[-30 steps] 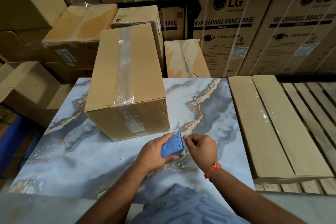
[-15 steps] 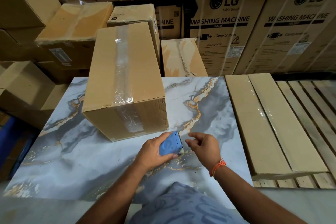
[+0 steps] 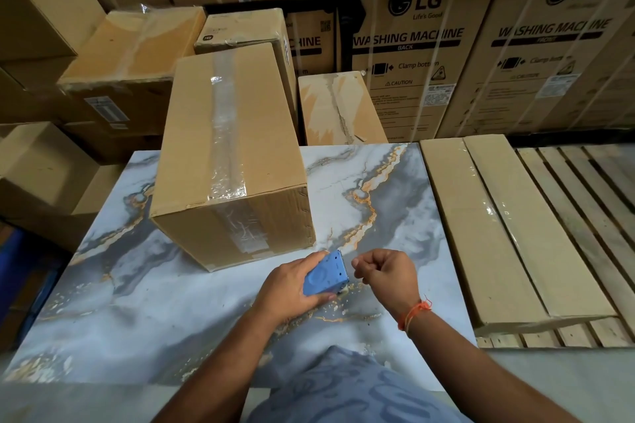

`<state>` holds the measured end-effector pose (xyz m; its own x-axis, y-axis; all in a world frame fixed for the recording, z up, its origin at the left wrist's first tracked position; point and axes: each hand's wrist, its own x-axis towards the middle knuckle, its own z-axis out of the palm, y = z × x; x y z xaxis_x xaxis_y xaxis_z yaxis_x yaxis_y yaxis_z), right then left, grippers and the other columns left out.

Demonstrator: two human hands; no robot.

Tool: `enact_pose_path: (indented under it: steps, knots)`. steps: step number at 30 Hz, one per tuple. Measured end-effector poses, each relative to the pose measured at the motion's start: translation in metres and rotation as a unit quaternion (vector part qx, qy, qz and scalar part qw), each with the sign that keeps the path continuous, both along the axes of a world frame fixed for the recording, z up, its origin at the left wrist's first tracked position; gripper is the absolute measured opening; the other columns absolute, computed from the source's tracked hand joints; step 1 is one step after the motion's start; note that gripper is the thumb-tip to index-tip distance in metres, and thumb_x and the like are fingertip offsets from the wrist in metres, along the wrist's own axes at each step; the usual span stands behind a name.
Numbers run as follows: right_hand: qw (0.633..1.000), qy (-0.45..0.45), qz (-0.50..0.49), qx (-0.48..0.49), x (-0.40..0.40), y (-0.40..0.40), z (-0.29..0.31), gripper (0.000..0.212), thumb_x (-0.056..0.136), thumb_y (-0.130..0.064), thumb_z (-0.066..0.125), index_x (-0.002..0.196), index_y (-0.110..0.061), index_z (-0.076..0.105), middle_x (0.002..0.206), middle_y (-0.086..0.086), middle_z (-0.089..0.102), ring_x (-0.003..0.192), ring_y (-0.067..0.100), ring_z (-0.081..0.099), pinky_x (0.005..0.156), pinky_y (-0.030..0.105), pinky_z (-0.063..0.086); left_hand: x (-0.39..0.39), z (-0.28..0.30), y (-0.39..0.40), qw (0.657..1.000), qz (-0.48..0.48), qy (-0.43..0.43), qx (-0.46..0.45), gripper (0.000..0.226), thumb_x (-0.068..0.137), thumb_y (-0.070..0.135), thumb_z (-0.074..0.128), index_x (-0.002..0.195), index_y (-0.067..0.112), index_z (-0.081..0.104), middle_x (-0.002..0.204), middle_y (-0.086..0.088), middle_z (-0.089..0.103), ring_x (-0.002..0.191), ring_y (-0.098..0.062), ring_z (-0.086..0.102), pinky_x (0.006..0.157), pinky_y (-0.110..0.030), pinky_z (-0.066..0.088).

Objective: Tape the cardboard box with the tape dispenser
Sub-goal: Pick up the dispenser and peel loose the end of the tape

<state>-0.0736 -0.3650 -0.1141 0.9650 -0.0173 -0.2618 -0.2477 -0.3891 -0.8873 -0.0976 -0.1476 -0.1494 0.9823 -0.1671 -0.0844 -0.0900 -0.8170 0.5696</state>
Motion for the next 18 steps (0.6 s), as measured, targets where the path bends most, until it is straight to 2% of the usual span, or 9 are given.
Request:
enact_pose_path:
  steps: [6, 8, 13, 18]
  knots:
    - [1.0, -0.01, -0.02, -0.003, -0.003, -0.001, 0.006, 0.018, 0.085, -0.014, 0.074, 0.067, -0.013, 0.078, 0.061, 0.002, 0.076, 0.057, 0.015, 0.069, 0.064, 0.031, 0.06, -0.001, 0.01, 0.002, 0.998, -0.005, -0.012, 0.058, 0.093, 0.067, 0.084, 0.059, 0.148, 0.039, 0.045, 0.13, 0.004, 0.069, 0.109, -0.024, 0.066, 0.085, -0.034, 0.051]
    - [1.0, -0.006, -0.023, 0.003, -0.003, 0.0, 0.01, 0.019, 0.085, -0.013, 0.074, 0.066, -0.011, 0.077, 0.061, 0.003, 0.075, 0.054, 0.01, 0.065, 0.062, 0.031, 0.059, -0.001, 0.013, 0.002, 0.998, -0.007, -0.005, 0.066, 0.094, 0.066, 0.087, 0.056, 0.148, 0.042, 0.044, 0.13, 0.005, 0.069, 0.109, -0.024, 0.065, 0.085, -0.034, 0.05]
    - [0.999, -0.019, -0.043, 0.012, 0.003, -0.01, 0.021, 0.023, 0.084, -0.013, 0.075, 0.062, -0.009, 0.075, 0.059, 0.001, 0.074, 0.051, 0.001, 0.062, 0.06, 0.026, 0.052, -0.005, 0.018, 0.014, 0.996, -0.012, -0.002, 0.085, 0.089, 0.069, 0.085, 0.06, 0.145, 0.041, 0.047, 0.123, 0.008, 0.07, 0.106, -0.023, 0.065, 0.081, -0.034, 0.049]
    - [0.999, -0.032, -0.028, 0.022, 0.011, -0.02, 0.034, 0.021, 0.085, -0.013, 0.074, 0.065, -0.008, 0.076, 0.06, 0.005, 0.074, 0.054, 0.011, 0.063, 0.061, 0.031, 0.056, -0.017, 0.018, 0.027, 0.995, 0.003, -0.011, 0.096, 0.078, 0.076, 0.07, 0.073, 0.144, 0.038, 0.05, 0.124, 0.007, 0.07, 0.107, -0.023, 0.065, 0.08, -0.033, 0.048]
